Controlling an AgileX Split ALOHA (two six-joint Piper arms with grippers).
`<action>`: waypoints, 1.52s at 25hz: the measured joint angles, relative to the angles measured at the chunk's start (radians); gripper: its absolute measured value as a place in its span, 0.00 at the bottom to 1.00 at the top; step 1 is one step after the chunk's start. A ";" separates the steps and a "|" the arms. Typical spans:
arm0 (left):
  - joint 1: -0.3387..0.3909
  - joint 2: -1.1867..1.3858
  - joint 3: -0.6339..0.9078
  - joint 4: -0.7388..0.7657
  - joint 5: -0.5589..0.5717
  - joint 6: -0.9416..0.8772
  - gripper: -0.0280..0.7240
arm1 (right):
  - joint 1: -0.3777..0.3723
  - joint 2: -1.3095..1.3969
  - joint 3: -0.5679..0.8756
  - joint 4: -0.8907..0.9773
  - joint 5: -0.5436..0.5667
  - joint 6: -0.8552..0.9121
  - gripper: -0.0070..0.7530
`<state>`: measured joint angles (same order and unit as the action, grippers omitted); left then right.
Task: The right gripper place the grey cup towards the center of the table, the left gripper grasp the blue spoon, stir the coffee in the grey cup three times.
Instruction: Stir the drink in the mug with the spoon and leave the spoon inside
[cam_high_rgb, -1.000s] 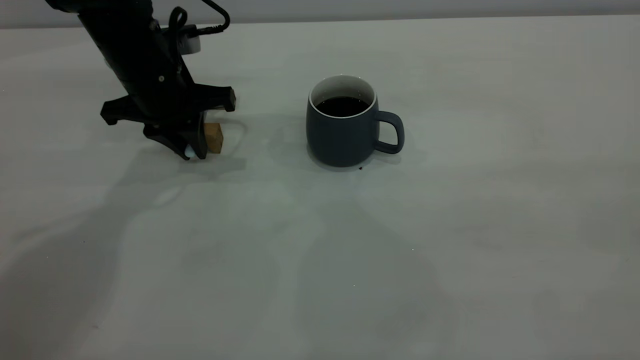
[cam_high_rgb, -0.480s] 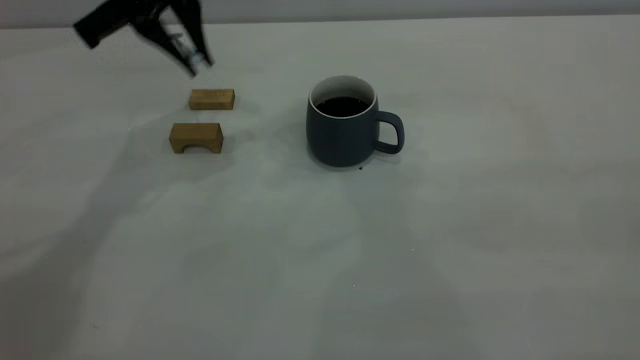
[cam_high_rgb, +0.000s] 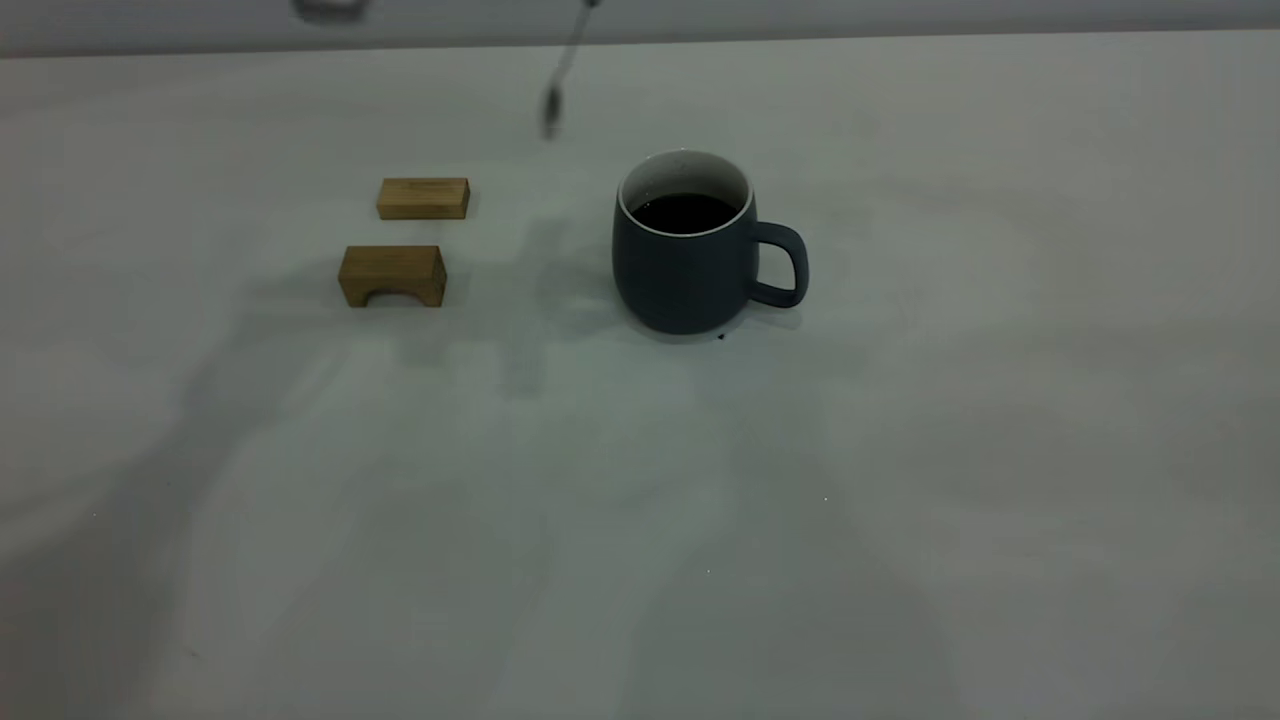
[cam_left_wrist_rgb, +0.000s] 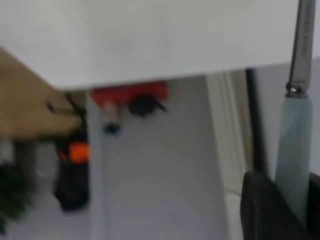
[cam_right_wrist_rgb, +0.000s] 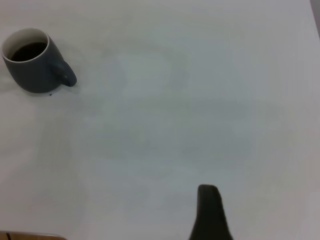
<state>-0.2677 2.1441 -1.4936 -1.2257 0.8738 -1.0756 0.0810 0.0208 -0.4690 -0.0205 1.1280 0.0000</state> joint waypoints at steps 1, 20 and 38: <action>-0.002 0.019 0.000 -0.045 -0.001 -0.002 0.26 | 0.000 0.000 0.000 0.000 0.000 0.000 0.79; -0.021 0.277 0.000 -0.497 -0.082 0.156 0.26 | 0.000 0.000 0.000 0.000 0.000 0.000 0.79; -0.022 0.308 0.000 -0.505 -0.016 0.507 0.26 | 0.000 0.000 0.000 0.000 0.000 0.000 0.79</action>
<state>-0.2902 2.4517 -1.4936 -1.7305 0.8582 -0.5690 0.0810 0.0208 -0.4690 -0.0205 1.1280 0.0000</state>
